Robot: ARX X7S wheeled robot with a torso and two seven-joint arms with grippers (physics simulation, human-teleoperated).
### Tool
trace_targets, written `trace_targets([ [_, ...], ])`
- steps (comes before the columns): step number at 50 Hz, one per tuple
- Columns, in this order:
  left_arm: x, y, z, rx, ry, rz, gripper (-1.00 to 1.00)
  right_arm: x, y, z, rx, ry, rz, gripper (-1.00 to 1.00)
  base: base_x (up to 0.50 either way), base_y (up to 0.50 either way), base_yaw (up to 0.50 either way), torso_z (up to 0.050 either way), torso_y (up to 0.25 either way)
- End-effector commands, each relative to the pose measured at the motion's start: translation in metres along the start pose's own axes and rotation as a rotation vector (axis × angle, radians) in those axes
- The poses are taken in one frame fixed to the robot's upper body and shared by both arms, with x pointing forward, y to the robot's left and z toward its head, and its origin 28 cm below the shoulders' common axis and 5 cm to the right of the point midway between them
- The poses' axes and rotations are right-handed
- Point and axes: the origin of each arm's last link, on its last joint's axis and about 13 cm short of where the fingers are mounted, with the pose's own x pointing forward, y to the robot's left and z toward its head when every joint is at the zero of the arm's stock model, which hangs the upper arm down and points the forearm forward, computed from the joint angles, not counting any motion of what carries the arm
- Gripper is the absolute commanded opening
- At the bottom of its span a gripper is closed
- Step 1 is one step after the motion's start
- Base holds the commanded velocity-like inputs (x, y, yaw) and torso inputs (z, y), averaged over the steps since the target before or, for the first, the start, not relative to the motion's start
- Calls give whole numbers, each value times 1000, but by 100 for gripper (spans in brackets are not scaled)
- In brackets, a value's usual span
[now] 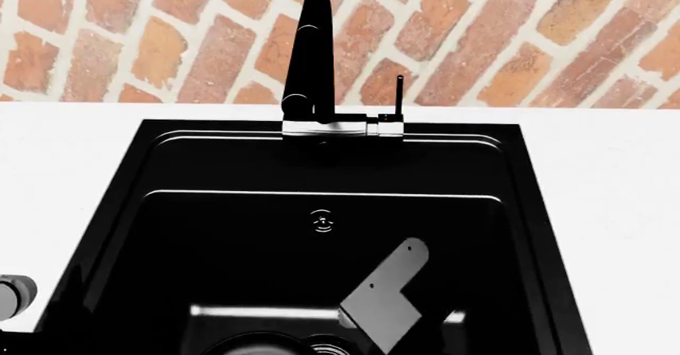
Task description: Pick the pan and sponge and place them into the sink. Then turn on the water.
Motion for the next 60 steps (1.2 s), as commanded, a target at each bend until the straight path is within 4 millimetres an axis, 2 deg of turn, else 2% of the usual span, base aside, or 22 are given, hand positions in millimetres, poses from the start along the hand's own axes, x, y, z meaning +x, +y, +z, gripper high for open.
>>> trace_targets([
  [1,1,0,1,4,-1,0,100,-32,-13,28,12,-204,-214,100,0,0,0,0,0],
  [6,-1,-1,2,10,-3,1,100,-52,-20,36,70,-341,-428,100,0,0,0,0,0],
  [8,0,-1,3,10,-5,7,100,-58,-20,38,77,-384,-464,100,0,0,0,0,0],
  [10,-1,4,4,9,-6,27,100,-67,-21,38,176,-441,-586,100,0,0,0,0,0],
  [14,-2,3,4,8,-12,31,100,-76,-22,37,196,-520,-663,100,0,0,0,0,0],
  [17,-2,3,5,5,-10,35,100,-79,-23,36,216,-514,-675,100,0,0,0,0,0],
  [25,-17,11,12,18,18,125,100,-86,-24,41,236,-536,-730,100,0,0,0,0,0],
  [32,-30,13,18,5,67,145,100,-85,-23,39,226,-520,-734,100,0,0,0,0,0],
  [40,-48,25,26,-83,65,212,100,-82,-23,37,217,-510,-741,100,0,0,0,0,0],
  [44,-50,30,28,-15,67,264,100,-81,-22,36,210,-503,-742,100,0,0,0,0,0],
  [45,-51,30,27,-76,107,266,100,-80,-23,35,209,-503,-745,100,0,0,0,0,0],
  [56,-53,34,25,-100,92,341,100,-77,-23,30,217,-493,-749,100,0,0,0,0,0],
  [59,-52,35,20,-4,68,433,100,-77,-23,28,215,-491,-753,100,0,0,0,0,0],
  [60,-55,35,20,-90,85,408,100,-76,-24,27,211,-485,-756,100,0,0,0,0,0],
])
